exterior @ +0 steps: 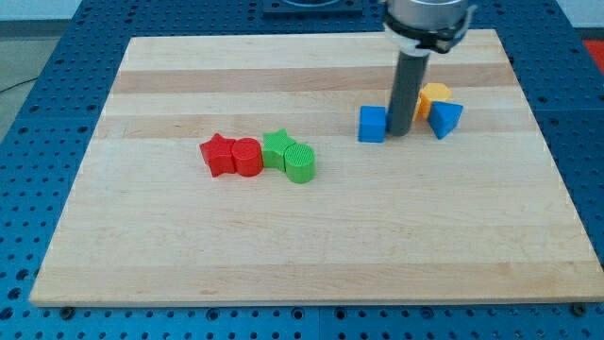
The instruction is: Move the blue cube left of the yellow heart
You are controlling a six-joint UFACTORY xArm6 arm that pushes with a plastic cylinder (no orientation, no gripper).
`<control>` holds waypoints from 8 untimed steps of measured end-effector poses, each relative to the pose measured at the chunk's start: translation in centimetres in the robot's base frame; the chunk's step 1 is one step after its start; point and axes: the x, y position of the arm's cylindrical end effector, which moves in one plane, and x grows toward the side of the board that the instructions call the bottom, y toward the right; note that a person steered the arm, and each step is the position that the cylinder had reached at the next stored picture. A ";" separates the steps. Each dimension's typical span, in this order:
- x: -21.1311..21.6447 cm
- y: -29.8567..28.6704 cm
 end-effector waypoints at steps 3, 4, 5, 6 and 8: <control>3.4 -4.5; 2.9 -5.9; 1.9 -3.6; 0.8 -3.5; 0.7 -1.7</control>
